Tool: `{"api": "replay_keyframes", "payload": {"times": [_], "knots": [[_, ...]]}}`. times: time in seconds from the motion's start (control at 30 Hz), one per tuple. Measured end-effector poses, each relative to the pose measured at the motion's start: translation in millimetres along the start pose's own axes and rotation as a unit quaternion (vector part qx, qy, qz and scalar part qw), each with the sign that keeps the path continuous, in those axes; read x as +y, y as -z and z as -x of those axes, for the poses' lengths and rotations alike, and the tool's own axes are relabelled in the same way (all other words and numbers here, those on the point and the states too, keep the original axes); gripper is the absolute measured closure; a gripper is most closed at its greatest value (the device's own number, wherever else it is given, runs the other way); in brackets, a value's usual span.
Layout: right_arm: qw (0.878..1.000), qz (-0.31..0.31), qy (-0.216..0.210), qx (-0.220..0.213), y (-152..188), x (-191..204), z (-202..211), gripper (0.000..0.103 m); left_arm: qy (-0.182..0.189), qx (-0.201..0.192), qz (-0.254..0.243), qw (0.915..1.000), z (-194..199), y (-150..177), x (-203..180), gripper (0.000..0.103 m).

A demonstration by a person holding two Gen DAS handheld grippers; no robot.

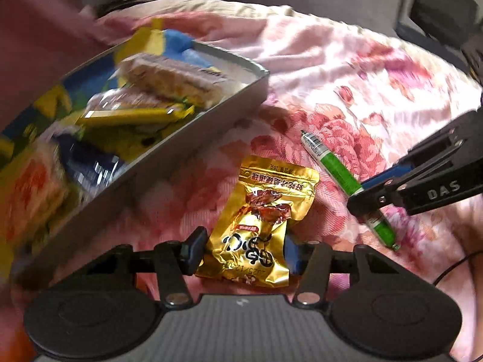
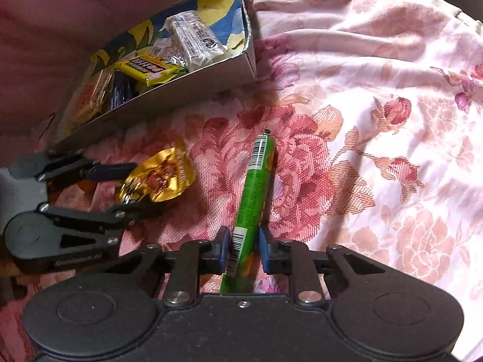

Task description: Organize snacks

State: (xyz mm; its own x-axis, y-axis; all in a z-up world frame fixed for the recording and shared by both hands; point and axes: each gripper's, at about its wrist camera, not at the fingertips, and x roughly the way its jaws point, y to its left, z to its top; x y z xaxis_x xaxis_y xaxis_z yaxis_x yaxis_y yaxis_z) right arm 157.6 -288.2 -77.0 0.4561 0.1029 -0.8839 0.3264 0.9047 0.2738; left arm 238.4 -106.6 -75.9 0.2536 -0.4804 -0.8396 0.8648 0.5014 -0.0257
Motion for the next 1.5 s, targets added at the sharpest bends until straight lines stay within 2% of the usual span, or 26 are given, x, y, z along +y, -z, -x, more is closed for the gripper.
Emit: {"api": "replay_keyframes", "payload": {"times": [0.1,0.2,0.37,0.57,0.7,0.87,1.1,1.5], "knots": [[1.0,0.0,-0.001,-0.002,0.5,0.5,1.1,0.081,-0.007,-0.002,0.047,0.9989,11.2,12.3,-2.0,0.047],[1.0,-0.003,-0.007,-0.001,1.2,-0.1,2.4,0.081,-0.025,0.008,0.106,0.994,19.4,26.5,-3.0,0.047],[1.0,-0.009,-0.024,0.002,3.4,-0.6,5.7,0.081,-0.027,0.016,0.187,0.9819,34.8,44.6,-1.7,0.047],[0.996,-0.031,-0.077,-0.007,3.8,-2.5,15.5,0.082,-0.037,-0.01,0.264,0.9638,57.0,68.0,-8.1,0.047],[0.994,-0.034,-0.1,-0.026,3.5,-4.2,25.1,0.082,-0.055,-0.028,0.266,0.9619,72.3,66.8,-20.0,0.047],[0.992,-0.036,-0.113,-0.047,2.2,-5.2,33.0,0.083,-0.064,-0.069,0.295,0.9507,94.6,71.7,-30.1,0.047],[0.991,-0.035,-0.124,-0.046,6.4,-6.7,37.5,0.083,-0.075,-0.088,0.322,0.9397,108.2,80.9,-36.1,0.047],[0.986,-0.017,-0.152,-0.07,10.0,1.9,50.4,0.084,-0.093,-0.124,0.335,0.9295,116.1,83.3,-29.6,0.047]]}}
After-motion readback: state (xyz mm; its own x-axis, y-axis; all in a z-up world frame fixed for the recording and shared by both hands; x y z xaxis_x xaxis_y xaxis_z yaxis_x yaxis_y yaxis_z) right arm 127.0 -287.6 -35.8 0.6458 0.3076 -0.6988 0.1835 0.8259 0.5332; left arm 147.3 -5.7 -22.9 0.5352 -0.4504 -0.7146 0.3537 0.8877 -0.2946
